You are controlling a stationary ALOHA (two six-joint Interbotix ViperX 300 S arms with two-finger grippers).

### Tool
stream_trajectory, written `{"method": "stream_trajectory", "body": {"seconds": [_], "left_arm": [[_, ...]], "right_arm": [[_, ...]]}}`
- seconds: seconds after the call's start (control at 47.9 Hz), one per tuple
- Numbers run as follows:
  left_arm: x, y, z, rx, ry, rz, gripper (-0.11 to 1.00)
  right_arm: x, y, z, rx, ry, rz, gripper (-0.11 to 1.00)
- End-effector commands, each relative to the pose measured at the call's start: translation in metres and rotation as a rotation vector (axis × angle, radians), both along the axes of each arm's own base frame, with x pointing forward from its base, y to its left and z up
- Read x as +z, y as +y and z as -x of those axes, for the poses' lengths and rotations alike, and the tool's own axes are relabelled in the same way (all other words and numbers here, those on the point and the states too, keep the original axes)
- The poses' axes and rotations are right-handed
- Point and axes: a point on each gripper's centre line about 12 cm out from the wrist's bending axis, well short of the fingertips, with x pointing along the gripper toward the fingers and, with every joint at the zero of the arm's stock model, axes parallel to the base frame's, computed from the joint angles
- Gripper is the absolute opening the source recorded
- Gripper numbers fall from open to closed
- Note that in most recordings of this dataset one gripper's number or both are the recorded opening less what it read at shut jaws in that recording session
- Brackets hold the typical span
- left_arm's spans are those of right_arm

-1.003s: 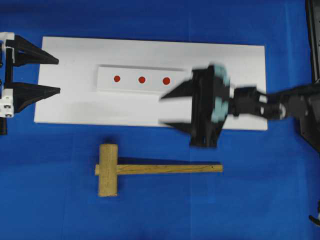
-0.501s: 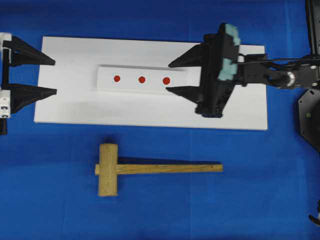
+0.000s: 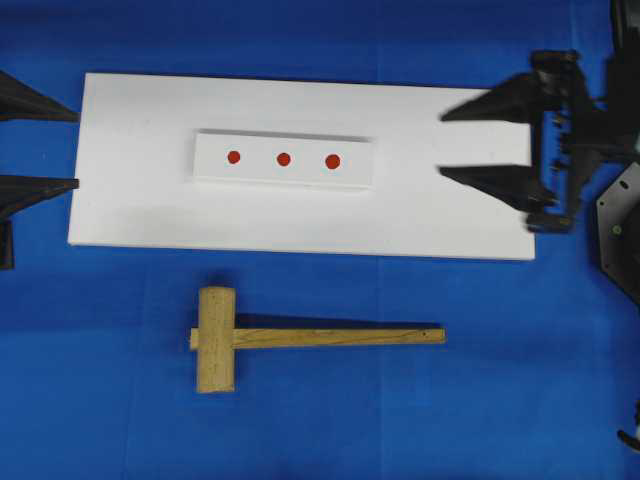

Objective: Hit the mark with a hammer.

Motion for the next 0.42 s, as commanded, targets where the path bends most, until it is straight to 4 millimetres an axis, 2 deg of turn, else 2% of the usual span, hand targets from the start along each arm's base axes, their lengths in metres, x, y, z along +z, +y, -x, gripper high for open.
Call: {"method": "stream_trajectory", "body": {"seconds": [0.0, 0.188, 0.397], "left_arm": [[0.003, 0.000, 0.004, 0.002, -0.013, -0.004, 0.89], [-0.003, -0.001, 0.014, -0.001, -0.007, -0.010, 0.89], [-0.015, -0.002, 0.024, -0.001, 0.006, -0.010, 0.89]], "right_arm": [[0.003, 0.004, 0.013, 0.021, -0.027, 0.003, 0.55], [-0.014, 0.007, 0.040, 0.024, -0.041, 0.006, 0.55], [-0.043, 0.005, 0.063, -0.009, -0.034, 0.010, 0.55]]}}
